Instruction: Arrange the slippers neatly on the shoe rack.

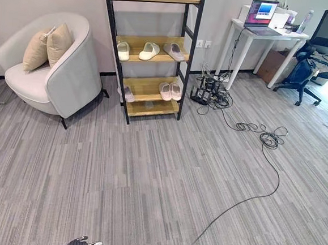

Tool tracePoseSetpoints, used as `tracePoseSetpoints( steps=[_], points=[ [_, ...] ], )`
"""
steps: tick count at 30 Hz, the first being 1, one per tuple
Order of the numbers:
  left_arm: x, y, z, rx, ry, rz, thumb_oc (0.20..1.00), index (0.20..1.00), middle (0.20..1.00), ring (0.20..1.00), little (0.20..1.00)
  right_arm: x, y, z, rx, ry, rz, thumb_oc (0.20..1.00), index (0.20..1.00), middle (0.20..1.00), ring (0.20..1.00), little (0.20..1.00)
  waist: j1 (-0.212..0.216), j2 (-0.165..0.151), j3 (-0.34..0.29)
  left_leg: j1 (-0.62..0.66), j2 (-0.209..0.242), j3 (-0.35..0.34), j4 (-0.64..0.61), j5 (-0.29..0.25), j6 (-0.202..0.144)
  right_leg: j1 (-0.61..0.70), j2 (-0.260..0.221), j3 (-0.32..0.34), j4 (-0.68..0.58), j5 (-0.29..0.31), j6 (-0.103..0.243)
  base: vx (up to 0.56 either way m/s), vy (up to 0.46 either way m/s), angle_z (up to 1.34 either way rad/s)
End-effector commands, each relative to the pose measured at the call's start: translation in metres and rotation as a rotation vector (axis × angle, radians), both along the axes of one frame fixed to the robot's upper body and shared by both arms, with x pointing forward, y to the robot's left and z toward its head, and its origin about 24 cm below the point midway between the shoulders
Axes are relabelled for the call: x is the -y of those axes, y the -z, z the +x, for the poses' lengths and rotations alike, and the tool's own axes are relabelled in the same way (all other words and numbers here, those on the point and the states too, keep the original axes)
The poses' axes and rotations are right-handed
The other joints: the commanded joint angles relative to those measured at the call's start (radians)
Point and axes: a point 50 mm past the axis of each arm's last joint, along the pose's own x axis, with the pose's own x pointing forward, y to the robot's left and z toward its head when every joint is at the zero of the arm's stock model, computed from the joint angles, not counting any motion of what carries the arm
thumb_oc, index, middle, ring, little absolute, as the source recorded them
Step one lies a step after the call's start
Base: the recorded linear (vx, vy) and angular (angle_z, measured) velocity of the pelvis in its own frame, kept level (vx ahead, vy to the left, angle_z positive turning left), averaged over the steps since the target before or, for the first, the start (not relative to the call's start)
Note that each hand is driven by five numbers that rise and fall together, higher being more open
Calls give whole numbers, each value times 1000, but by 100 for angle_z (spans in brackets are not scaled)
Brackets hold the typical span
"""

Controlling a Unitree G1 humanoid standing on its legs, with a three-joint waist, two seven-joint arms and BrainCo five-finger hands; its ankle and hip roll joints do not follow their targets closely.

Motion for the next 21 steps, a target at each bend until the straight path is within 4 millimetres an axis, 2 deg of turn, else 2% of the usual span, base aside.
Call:
tracePoseSetpoints(
  steps=[1,10,12,14,15,16,17,19,20,21],
  points=[
    [17,4,-2,-54,99,-7,1000,1000,1000,1000,1000,-1,1,-1,-25,-22,-4,1000,1000,1000,1000,1000,-7,-13,-9,7,54,-23,7,-32,-62,-2,-100,-10,10,8,120,35,-28,0],
    [20,2,8,-25,141,-5,1000,1000,1000,1000,1000,1,-3,18,37,-54,-8,1000,1000,1000,1000,1000,-19,-8,9,16,67,-20,7,-28,-66,-1,-85,1,10,1,107,68,-81,0],
    [19,0,16,0,153,1,1000,1000,1000,1000,1000,2,-4,25,54,-64,-13,1000,1000,1000,1000,1000,-21,-15,33,2,72,-27,21,-19,-67,-5,-77,19,10,4,93,75,-161,-1],
    [19,-1,23,17,166,1,1000,1000,1000,1000,1000,3,-5,28,53,-75,-15,1000,1000,1000,1000,1000,-22,-23,55,-63,70,-28,137,-54,-72,-16,-76,23,28,-11,74,15,-133,3],
    [20,-2,27,29,184,1,1000,1000,1000,1000,1000,4,-5,28,51,-81,-19,1000,1000,1000,1000,1000,-18,-25,75,-106,63,-29,220,-47,-83,-18,-81,17,47,-19,65,13,-90,10],
    [25,-3,32,38,239,12,1000,1000,1000,1000,1000,7,-5,29,42,-103,-33,1000,1000,1000,1000,1000,-20,-33,98,-178,73,6,339,-20,-102,-13,-85,-3,46,-29,50,50,-50,12],
    [24,-4,35,44,260,23,1000,1000,1000,1000,1000,10,-6,27,34,-104,-47,1000,1000,1000,1000,1000,-17,-35,105,-214,85,11,379,6,-104,-8,-82,-11,43,-38,44,244,9,40],
    [22,-6,40,63,252,25,1000,1000,1000,1000,1000,15,-5,20,13,-99,-66,1000,1000,1000,1000,1000,4,-43,99,-285,90,19,271,7,-88,23,-85,-38,24,-54,64,375,129,45],
    [20,-7,42,74,249,31,1000,1000,1000,1000,1000,14,-5,20,15,-109,-71,1000,1000,1000,1000,1000,22,-41,102,-321,97,0,189,61,-93,39,-82,-42,22,-64,72,350,199,26],
    [18,-7,42,72,253,38,1000,1000,1000,1000,1000,15,-5,20,13,-104,-73,1000,1000,1000,1000,1000,33,-44,105,-338,102,-8,151,84,-96,45,-82,-40,26,-71,75,461,377,10]
  ],
)
